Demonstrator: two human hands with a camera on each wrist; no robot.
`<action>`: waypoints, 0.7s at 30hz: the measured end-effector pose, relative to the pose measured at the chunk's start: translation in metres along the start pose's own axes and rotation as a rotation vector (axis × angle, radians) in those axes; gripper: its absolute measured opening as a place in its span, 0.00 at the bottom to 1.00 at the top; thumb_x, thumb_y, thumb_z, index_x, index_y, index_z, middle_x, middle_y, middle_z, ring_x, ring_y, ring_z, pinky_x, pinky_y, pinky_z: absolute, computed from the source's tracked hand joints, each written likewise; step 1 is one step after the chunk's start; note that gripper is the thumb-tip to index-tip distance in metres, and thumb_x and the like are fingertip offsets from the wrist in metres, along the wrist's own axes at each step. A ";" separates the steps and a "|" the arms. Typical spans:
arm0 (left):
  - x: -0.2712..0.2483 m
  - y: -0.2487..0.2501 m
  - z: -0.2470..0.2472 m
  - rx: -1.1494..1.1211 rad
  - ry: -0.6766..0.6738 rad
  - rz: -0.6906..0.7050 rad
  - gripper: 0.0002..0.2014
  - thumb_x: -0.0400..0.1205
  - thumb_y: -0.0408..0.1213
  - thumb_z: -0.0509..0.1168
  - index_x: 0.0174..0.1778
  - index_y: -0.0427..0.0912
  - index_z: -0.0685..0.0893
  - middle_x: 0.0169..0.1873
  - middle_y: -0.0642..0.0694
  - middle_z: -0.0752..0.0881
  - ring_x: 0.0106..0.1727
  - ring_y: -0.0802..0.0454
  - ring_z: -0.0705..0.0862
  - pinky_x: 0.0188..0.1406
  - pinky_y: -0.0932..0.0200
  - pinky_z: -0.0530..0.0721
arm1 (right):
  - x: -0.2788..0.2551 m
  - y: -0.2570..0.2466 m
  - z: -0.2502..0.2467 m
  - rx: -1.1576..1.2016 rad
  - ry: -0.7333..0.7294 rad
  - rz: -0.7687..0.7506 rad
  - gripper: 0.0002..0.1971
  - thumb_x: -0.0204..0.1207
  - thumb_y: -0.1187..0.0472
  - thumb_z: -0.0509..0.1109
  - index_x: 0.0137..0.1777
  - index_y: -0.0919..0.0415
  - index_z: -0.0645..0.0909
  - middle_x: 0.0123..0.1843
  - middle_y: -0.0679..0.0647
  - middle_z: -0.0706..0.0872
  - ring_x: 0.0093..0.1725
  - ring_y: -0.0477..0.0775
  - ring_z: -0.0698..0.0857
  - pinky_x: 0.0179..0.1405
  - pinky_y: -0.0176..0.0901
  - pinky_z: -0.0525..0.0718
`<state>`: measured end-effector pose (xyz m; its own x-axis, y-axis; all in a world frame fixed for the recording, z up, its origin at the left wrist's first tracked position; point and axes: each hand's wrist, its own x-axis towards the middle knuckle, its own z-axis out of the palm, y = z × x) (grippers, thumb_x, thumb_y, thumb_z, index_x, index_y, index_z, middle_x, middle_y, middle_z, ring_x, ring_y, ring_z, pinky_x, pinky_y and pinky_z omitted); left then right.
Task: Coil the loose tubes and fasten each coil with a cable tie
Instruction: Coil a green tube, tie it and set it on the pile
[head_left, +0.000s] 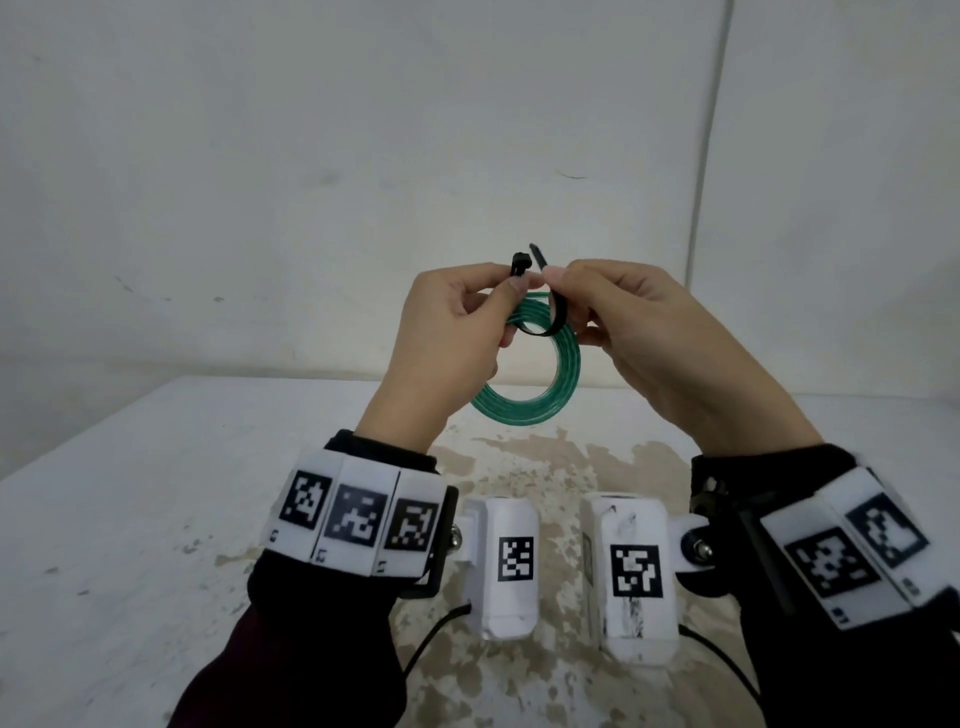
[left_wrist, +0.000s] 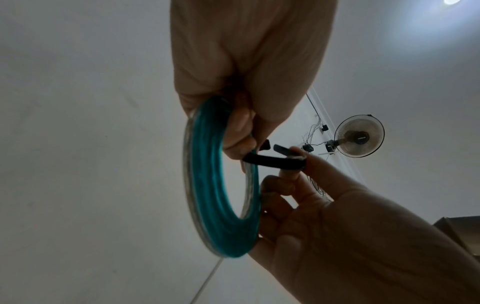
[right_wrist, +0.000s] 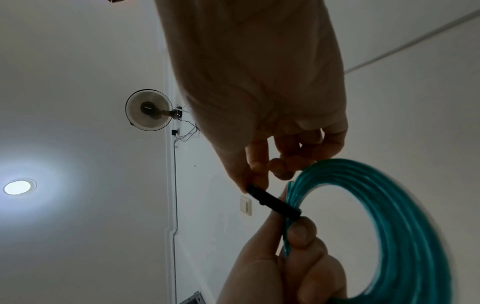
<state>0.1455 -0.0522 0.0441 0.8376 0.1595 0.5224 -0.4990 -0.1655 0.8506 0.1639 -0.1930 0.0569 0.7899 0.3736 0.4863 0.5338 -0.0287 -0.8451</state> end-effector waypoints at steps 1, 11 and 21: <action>0.000 -0.001 0.000 0.007 0.009 0.009 0.08 0.84 0.36 0.65 0.44 0.43 0.89 0.24 0.40 0.73 0.24 0.49 0.65 0.20 0.65 0.63 | 0.000 0.000 -0.001 0.008 -0.004 0.007 0.23 0.81 0.57 0.66 0.21 0.51 0.78 0.26 0.45 0.75 0.37 0.49 0.73 0.47 0.42 0.72; 0.001 -0.004 0.002 0.095 0.060 0.080 0.10 0.85 0.37 0.62 0.40 0.49 0.87 0.27 0.36 0.80 0.29 0.46 0.70 0.23 0.61 0.64 | 0.001 0.004 -0.002 -0.007 -0.005 0.047 0.13 0.78 0.57 0.70 0.32 0.60 0.83 0.37 0.57 0.80 0.41 0.50 0.75 0.53 0.45 0.72; -0.001 -0.003 0.002 0.146 0.069 0.093 0.09 0.84 0.38 0.62 0.42 0.51 0.86 0.24 0.39 0.76 0.27 0.47 0.69 0.26 0.57 0.65 | 0.000 0.004 -0.001 0.041 -0.027 0.042 0.15 0.79 0.58 0.68 0.29 0.57 0.82 0.30 0.46 0.81 0.36 0.45 0.77 0.48 0.38 0.74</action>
<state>0.1466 -0.0538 0.0413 0.7696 0.2024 0.6055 -0.5317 -0.3218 0.7834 0.1664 -0.1944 0.0540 0.8029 0.3974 0.4443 0.4869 -0.0074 -0.8734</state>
